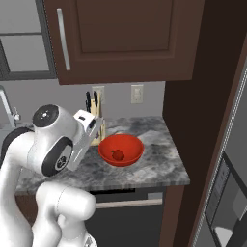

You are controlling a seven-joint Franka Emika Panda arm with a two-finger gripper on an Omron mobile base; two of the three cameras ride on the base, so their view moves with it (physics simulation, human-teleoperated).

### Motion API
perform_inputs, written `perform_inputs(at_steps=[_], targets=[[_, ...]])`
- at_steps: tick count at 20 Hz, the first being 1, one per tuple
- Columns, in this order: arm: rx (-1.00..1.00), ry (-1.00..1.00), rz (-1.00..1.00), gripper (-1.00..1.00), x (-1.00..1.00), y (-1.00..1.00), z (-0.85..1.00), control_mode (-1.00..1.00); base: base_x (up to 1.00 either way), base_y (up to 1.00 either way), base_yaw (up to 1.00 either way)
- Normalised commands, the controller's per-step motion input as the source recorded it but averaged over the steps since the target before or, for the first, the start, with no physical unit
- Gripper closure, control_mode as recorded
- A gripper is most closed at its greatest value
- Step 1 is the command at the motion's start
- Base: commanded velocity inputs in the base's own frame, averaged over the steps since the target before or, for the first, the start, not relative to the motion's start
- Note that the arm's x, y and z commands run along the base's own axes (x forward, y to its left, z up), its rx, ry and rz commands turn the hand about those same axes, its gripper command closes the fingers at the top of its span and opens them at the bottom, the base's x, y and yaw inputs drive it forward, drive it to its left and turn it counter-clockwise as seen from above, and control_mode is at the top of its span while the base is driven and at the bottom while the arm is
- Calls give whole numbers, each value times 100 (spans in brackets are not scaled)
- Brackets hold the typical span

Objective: Take the peach, bell pepper, and peach from the freezer and place them in the bowl on the counter.

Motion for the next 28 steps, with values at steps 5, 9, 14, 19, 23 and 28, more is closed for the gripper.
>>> perform_inputs(at_steps=[5, 9, 14, 19, 23, 28], targets=[[-1, -10, 6, -100, -53, 15, 40, -100, 0, 0, 0], [-5, -28, 0, -100, -53, 15, 49, -100, 0, 0, 0], [-7, -24, 0, -100, -72, 19, 29, -100, 0, 0, 0], [-3, -13, 0, -100, -44, 9, 14, 100, -34, 7, 0], [0, 0, 0, -100, 0, 0, 0, 100, -100, 23, 0], [0, 0, 0, -100, 0, 0, 0, 100, -100, 28, 0]])
